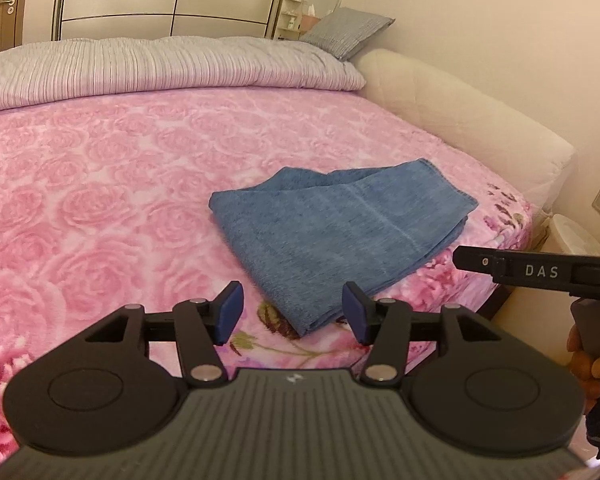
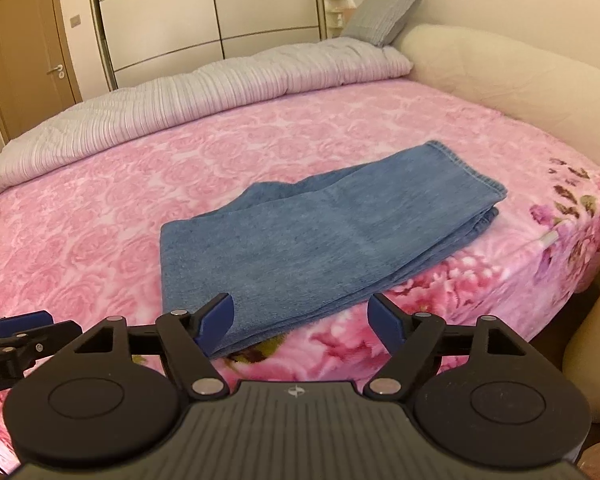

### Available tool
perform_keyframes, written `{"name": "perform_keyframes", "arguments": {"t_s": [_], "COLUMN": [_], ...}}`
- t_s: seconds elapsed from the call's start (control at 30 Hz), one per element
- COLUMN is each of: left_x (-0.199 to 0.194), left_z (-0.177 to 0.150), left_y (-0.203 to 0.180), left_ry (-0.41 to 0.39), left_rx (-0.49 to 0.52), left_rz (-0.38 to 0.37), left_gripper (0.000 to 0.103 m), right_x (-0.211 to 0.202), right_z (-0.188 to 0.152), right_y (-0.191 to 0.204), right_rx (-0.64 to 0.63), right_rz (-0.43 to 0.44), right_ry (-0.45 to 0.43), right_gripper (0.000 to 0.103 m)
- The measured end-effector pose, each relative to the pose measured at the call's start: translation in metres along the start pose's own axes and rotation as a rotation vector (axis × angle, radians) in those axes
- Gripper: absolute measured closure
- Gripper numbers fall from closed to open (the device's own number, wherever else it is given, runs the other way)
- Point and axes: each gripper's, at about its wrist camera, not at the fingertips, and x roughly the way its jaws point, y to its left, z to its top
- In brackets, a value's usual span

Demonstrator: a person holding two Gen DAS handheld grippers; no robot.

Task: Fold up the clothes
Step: 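Move the right gripper toward the folded jeans edge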

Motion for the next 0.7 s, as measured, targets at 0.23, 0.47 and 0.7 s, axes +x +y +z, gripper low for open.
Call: {"name": "perform_keyframes", "arguments": {"t_s": [0.23,0.47,0.7], "left_x": [-0.002,0.023,0.062], "left_z": [-0.001,-0.009,-0.017], "left_y": [0.005,0.026,0.052], "left_ry": [0.002,0.075,0.169], "left_rx": [0.009,-0.019,-0.059], "left_rz": [-0.013,-0.051,-0.057], "left_gripper": [0.054,0.054,0.054], "right_x": [-0.008,0.006,0.042], "right_z": [-0.004,-0.018,-0.042], "right_y": [0.002,0.009,0.044], "right_rx": [-0.027,-0.148,-0.445], "right_rz": [0.003,0.033,0.073], "right_ry": [-0.035,-0.068,-0.031], "right_gripper": [0.023,0.020,0.020]}}
